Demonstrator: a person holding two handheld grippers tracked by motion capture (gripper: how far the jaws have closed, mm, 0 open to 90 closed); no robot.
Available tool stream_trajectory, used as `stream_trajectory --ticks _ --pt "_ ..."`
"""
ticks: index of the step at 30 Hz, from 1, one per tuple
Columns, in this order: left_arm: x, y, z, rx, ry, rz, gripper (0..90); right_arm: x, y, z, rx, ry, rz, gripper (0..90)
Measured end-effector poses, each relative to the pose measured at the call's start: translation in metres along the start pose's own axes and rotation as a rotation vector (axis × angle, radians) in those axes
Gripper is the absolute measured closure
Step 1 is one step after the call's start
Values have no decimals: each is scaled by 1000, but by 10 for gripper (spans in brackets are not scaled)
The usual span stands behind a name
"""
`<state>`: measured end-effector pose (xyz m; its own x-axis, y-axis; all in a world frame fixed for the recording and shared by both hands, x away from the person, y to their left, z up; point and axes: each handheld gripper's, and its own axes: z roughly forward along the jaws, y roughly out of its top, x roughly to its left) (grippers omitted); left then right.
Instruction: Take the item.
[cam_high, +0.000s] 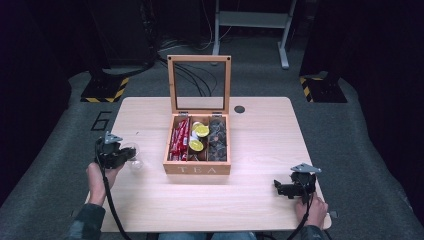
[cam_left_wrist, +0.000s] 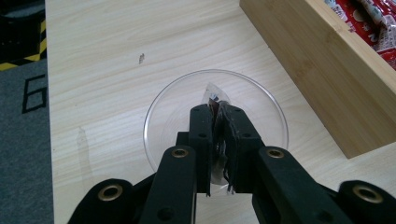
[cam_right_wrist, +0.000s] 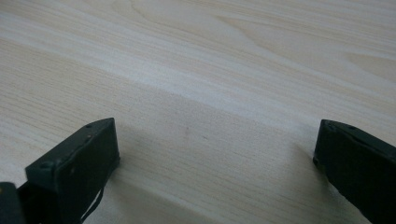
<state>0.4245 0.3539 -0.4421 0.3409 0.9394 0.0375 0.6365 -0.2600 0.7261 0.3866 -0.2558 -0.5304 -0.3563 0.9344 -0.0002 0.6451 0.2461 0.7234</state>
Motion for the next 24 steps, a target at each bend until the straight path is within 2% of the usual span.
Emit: stream_trajectory --ticks 6,7,10,14,16,19,24 --pt "-1 0 1 5 0 -1 808 0 0 0 0 0 0 0" --pt "-1 1 1 8 8 -6 773 0 0 0 0 0 0 0" --pt "-2 3 -1 4 30 -21 554 0 0 0 0 0 0 0" --pt "-2 4 -14 -58 35 -45 297 0 0 0 0 0 0 0" --pt "-4 3 -21 -95 37 -45 244 0 0 0 0 0 1 0" --pt "-7 2 -31 -108 38 -31 171 0 0 0 0 0 0 0" --pt "-11 -4 -47 -161 43 -22 132 0 0 0 0 0 0 0"
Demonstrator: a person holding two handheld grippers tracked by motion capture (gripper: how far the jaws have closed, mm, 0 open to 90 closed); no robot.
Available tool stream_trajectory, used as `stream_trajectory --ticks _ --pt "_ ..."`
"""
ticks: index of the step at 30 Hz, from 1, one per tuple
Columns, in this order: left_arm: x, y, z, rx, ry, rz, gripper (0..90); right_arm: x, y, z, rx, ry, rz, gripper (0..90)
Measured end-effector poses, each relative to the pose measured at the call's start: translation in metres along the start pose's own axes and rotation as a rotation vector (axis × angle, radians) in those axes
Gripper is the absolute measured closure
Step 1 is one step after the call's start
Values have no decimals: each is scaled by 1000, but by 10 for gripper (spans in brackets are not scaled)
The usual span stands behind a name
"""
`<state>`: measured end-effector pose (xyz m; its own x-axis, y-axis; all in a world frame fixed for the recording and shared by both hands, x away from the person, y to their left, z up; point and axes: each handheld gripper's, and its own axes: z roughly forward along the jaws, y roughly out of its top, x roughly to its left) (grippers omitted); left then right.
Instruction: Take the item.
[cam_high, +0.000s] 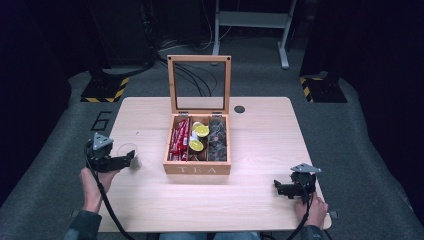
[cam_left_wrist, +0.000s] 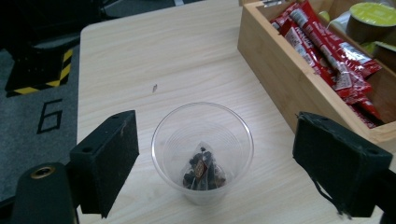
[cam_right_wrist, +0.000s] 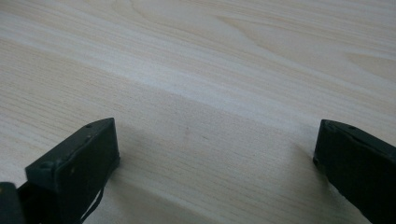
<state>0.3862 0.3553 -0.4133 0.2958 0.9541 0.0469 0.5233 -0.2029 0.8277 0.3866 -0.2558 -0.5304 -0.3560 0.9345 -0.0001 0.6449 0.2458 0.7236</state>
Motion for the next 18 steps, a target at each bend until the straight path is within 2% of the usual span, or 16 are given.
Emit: stream_trajectory --ticks 4,9,12,18 --pt "-2 -8 -11 -29 8 3 109 0 0 0 0 0 0 0" --pt "-1 -25 -21 -55 17 -12 98 0 0 0 0 0 0 0" --pt "1 -38 -22 -54 20 -31 91 0 0 0 0 0 0 0" --pt "2 -61 -18 -27 33 -37 81 0 0 0 0 0 0 0"
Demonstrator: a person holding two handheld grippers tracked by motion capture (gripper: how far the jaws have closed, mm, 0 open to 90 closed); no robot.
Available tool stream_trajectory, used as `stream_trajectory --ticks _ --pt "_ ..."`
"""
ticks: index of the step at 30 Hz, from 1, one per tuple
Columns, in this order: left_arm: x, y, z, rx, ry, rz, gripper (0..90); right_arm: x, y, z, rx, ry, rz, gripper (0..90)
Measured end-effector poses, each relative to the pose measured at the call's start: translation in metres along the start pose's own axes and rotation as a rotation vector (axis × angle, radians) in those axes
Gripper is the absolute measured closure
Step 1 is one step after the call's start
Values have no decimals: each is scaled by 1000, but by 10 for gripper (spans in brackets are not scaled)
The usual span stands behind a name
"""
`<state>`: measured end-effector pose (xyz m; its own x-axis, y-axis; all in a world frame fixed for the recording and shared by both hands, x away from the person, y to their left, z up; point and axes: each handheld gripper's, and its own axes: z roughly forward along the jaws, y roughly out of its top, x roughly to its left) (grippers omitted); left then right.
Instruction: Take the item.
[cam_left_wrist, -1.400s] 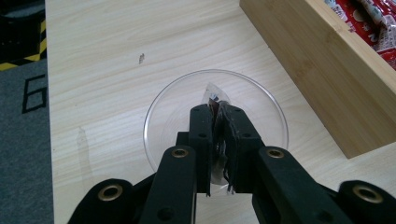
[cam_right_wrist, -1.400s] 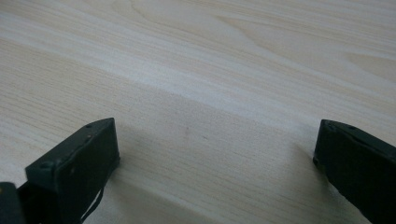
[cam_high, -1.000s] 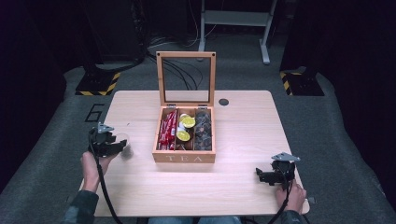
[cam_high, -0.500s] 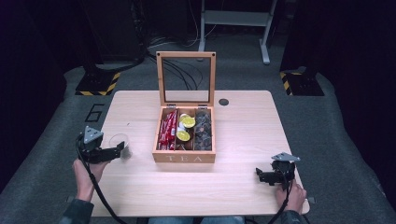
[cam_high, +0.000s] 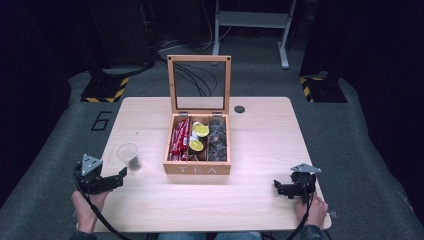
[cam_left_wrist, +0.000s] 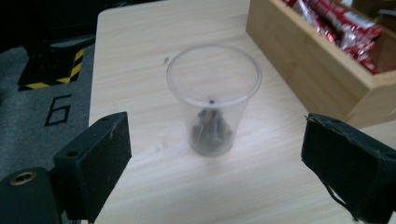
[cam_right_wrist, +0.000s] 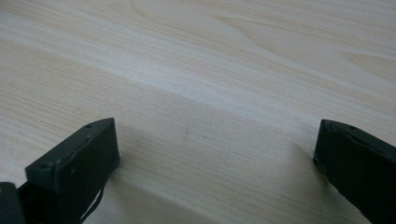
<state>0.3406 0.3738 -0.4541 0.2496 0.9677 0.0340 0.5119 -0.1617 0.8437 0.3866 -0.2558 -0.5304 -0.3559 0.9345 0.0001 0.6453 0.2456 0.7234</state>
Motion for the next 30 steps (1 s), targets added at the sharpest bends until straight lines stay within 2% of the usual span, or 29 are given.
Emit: stream_trajectory --ticks 8,11,12,16,17,20,21,22,30 --pt "3 -33 18 73 7 -9 78 0 0 0 0 0 0 0" --pt "6 -42 25 118 6 -12 76 0 0 0 0 0 0 0" --pt "6 -44 27 117 10 -8 76 0 0 0 0 0 0 0" --pt "8 -53 35 163 10 6 70 0 0 0 0 0 0 0" --pt "9 -54 37 158 7 -1 67 0 0 0 0 0 0 0" --pt "10 -59 45 197 -1 -4 59 0 0 0 0 0 0 0" --pt "11 -61 48 191 -20 -21 53 0 0 0 0 0 -1 0" --pt "12 -63 49 174 -20 -28 39 0 0 0 0 0 0 0" --pt "13 -63 50 176 -22 -26 36 0 0 0 0 0 0 0"
